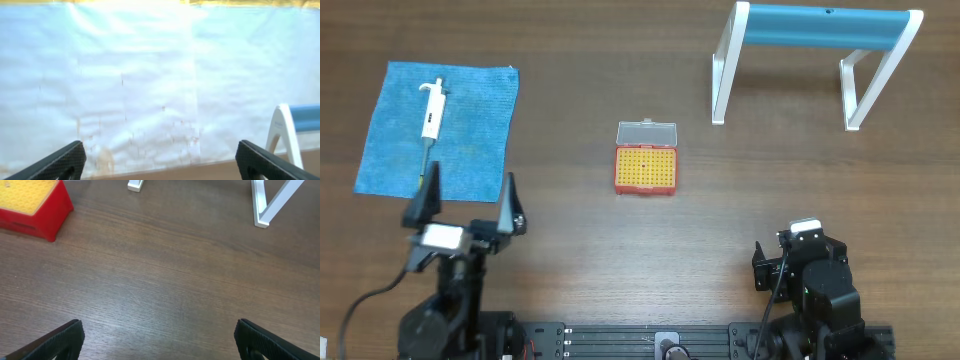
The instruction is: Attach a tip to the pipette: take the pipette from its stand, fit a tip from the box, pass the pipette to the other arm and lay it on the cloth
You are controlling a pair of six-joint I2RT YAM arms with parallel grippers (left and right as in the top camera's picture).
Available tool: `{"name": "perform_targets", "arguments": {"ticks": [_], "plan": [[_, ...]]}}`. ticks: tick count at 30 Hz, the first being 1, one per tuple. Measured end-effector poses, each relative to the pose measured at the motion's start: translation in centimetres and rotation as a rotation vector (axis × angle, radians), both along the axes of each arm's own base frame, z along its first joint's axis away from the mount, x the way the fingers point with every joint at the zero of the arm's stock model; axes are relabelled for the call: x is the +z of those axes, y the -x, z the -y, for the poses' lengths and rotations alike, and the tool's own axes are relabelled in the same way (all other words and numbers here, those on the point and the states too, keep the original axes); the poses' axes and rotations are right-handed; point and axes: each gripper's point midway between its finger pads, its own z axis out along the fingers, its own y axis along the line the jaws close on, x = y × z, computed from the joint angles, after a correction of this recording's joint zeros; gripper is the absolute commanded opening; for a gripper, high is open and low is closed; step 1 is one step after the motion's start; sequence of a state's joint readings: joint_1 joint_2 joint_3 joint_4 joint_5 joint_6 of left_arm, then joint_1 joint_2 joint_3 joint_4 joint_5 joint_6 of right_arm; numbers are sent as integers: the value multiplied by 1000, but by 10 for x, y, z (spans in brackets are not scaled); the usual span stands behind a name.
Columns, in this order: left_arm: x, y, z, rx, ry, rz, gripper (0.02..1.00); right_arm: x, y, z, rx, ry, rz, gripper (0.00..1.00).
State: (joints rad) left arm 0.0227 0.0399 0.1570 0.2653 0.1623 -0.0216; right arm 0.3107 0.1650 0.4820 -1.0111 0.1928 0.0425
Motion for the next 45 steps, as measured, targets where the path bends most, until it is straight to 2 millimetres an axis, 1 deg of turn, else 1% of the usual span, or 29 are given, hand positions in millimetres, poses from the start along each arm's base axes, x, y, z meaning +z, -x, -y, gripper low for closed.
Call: {"name": "perform_targets", "arguments": {"ticks": [2,4,8,9,10,11,35,36,37,38,39,40,42,43,44,45], "plan": [[-31,-9,-1,1,14,-58,967,0,0,0,0,0,0,969],[-49,-15,-1,-1,22,-107,965,0,0,0,0,0,0,974],[-113,-27,-5,16,44,-330,965,0,0,0,0,0,0,972],[-122,-27,-5,19,46,-366,965,0,0,0,0,0,0,974],[-136,-27,-5,22,47,-421,965,0,0,0,0,0,0,972],[-144,-27,-6,25,48,-452,965,0,0,0,0,0,0,972],[-145,-27,-7,34,50,-458,965,0,0,0,-3,0,0,972],[-145,-27,-7,34,50,-458,965,5,-5,1,-16,-14,25,972],[-145,-27,-7,34,50,-458,965,16,-14,3,-46,-34,84,972],[-145,-27,-7,34,50,-458,965,38,-30,9,-92,-65,197,969],[-145,-27,-7,34,50,-458,965,57,-42,14,-126,-86,294,972],[-145,-27,-7,34,50,-458,965,83,-56,21,-163,-112,433,972],[-145,-27,-8,37,50,-458,965,124,-72,35,-204,-137,683,972],[-145,-27,-8,37,50,-458,965,131,-77,37,-203,-143,768,972],[-145,-27,-8,37,50,-457,965,130,-80,37,-196,-146,821,972],[-145,-27,-8,37,50,-457,965,115,-83,37,-190,-148,824,972]]}}
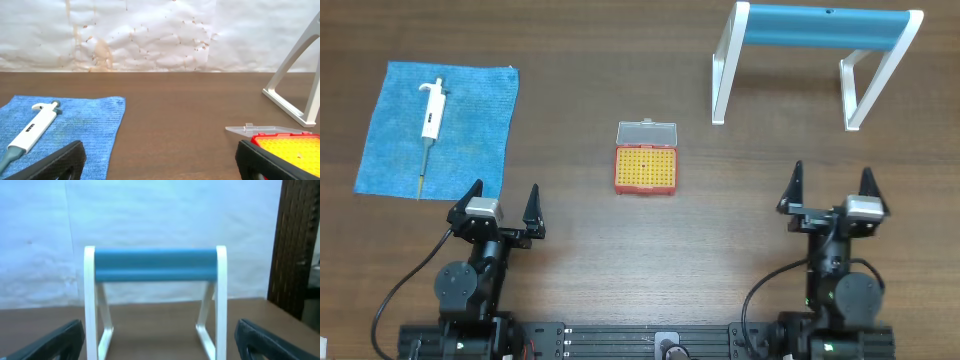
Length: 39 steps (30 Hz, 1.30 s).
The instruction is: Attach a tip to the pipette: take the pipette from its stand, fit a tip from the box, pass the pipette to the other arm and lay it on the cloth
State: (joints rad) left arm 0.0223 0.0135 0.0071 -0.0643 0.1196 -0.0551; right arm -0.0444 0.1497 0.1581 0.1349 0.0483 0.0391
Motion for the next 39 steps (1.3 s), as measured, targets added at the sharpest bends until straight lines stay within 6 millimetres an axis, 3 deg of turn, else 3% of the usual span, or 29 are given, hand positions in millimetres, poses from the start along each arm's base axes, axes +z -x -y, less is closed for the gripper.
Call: {"name": "perform_targets", "arguments": {"ticks": [3,8,39], "plan": [[0,0,0,0,0,0,965,-52,-4,-5,31,1,-70,972],[0,0,0,0,0,0,967,-92,0,-8,44,-8,-214,972],[0,0,0,0,0,0,965,-93,0,-9,51,-7,-217,969]]}}
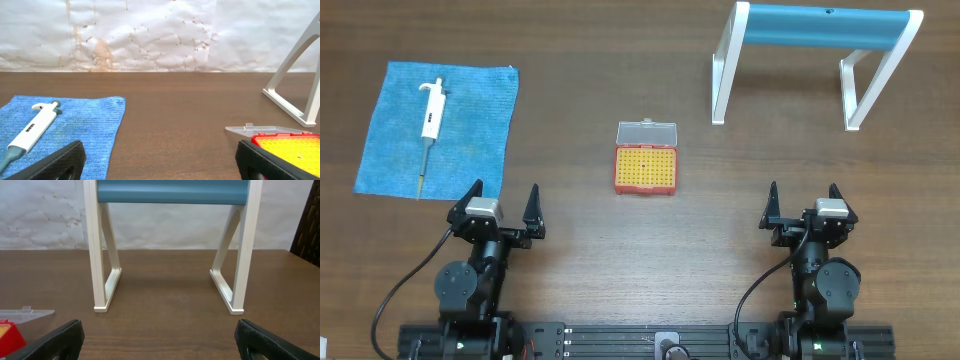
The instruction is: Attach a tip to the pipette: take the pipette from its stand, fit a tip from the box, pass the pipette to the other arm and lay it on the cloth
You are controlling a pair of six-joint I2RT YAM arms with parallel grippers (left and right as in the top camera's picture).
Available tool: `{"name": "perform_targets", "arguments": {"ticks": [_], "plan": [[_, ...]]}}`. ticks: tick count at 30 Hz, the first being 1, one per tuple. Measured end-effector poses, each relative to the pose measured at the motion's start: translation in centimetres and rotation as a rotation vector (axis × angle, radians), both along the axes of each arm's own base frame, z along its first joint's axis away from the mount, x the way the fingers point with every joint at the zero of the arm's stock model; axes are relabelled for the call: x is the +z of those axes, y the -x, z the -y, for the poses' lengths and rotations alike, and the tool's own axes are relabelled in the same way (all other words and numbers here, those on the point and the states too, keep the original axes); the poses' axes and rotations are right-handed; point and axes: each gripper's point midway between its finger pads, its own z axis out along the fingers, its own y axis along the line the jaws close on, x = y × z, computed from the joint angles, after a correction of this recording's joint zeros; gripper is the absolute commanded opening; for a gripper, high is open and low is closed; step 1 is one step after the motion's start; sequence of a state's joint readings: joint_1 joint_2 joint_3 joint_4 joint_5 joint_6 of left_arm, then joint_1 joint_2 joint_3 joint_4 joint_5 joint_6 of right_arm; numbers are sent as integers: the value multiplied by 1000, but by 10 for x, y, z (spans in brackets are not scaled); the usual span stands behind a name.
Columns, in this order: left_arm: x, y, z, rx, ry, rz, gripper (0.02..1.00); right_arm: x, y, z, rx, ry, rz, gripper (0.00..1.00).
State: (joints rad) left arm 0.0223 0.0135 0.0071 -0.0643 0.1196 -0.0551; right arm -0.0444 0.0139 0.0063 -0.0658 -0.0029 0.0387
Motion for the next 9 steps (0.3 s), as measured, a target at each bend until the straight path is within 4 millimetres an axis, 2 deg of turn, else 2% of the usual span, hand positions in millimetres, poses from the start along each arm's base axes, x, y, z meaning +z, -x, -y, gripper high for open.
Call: {"name": "perform_targets", "arguments": {"ticks": [9], "plan": [[0,0,0,0,0,0,965,0,0,0,0,0,0,972]]}}
